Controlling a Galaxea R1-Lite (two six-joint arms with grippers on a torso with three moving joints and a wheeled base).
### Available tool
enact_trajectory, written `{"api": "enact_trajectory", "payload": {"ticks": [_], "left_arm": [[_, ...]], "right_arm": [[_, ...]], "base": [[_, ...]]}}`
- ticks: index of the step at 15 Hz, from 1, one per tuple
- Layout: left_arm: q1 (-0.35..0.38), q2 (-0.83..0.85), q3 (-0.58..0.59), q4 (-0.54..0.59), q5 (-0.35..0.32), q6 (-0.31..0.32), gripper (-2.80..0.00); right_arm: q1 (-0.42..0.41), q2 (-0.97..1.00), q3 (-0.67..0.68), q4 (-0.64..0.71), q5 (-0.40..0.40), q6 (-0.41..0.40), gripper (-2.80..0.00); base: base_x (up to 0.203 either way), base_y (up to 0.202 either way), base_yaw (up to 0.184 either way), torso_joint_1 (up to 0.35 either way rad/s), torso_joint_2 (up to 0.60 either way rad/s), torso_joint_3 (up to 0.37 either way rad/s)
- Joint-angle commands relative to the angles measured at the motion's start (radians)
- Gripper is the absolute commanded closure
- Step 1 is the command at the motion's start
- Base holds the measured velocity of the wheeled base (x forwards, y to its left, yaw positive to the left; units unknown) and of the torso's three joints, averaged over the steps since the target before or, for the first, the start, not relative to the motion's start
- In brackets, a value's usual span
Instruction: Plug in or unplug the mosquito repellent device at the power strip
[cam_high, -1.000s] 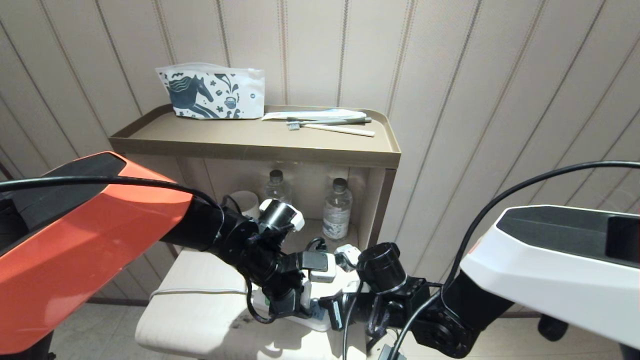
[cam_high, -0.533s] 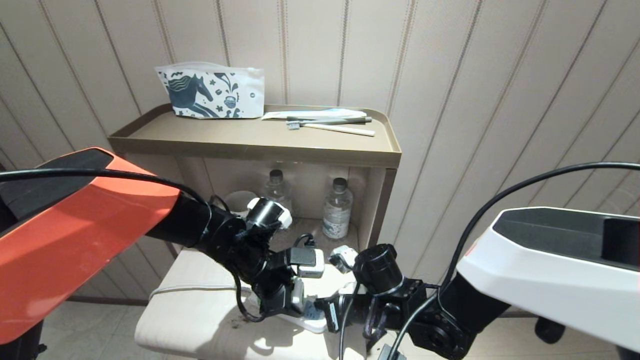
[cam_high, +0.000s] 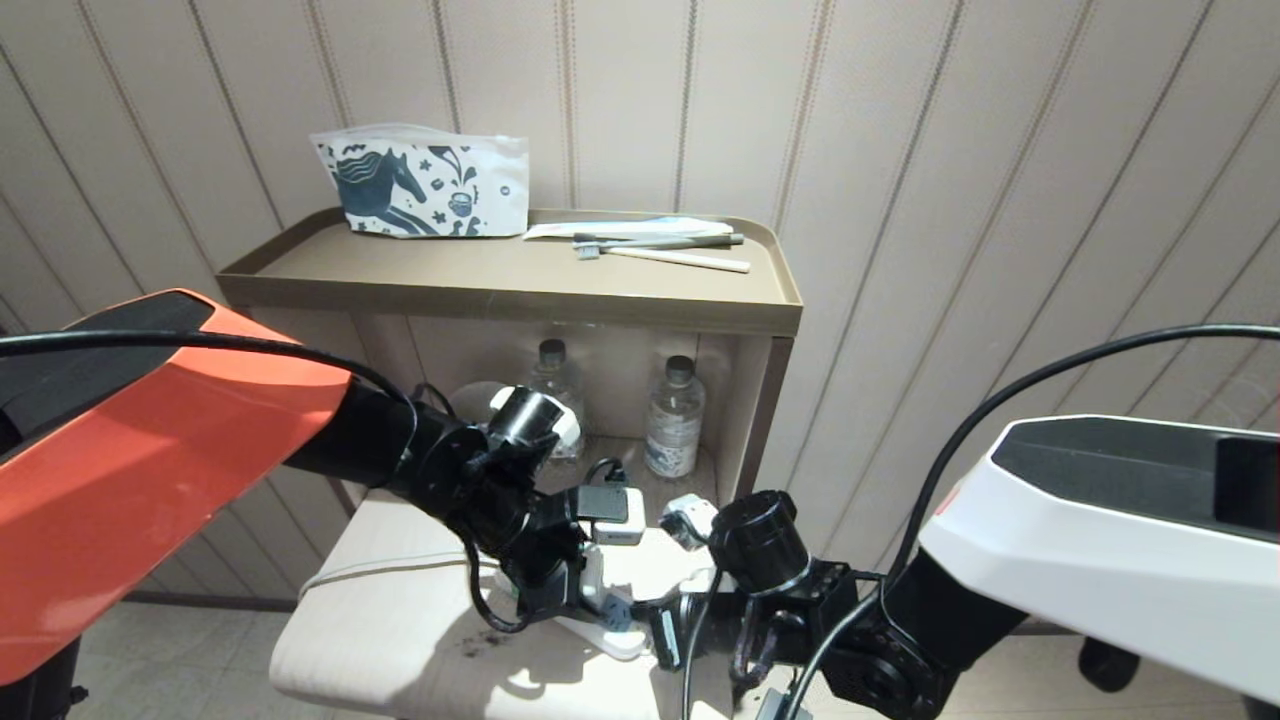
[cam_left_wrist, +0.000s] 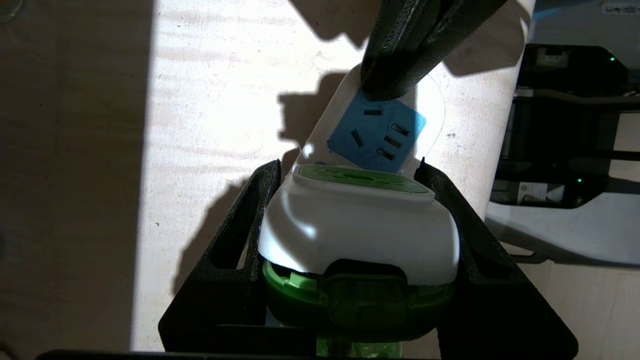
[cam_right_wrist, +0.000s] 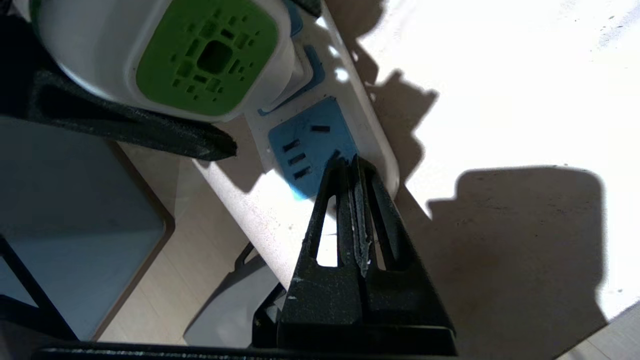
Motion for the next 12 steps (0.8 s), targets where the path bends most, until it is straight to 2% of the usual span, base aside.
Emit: {"api": "enact_trajectory", "payload": {"ticks": [1, 6, 12], "left_arm": [[-0.001, 0.006, 0.013, -0.004, -0.007, 0.006, 0.0], [-0.001, 0.02, 0.031, -0.031, -0.013, 0.005, 0.0], [0.002, 0.011, 0.043, -0.071, -0.054, 0.002, 0.0]], "right_arm": [[0.008, 0.003, -0.002, -0.006, 0.002, 0.001, 0.0], [0.028, 0.003, 0.006, -0.06, 0.002, 0.004, 0.0], [0.039, 0.018, -0.013, -0.06, 0.002, 0.01, 0.0]], "base": [[0.0, 0.0, 0.0, 0.0, 0.0, 0.0], [0.0, 0.0, 0.0, 0.0, 0.0, 0.0], [0.0, 0.0, 0.0, 0.0, 0.0, 0.0]]}}
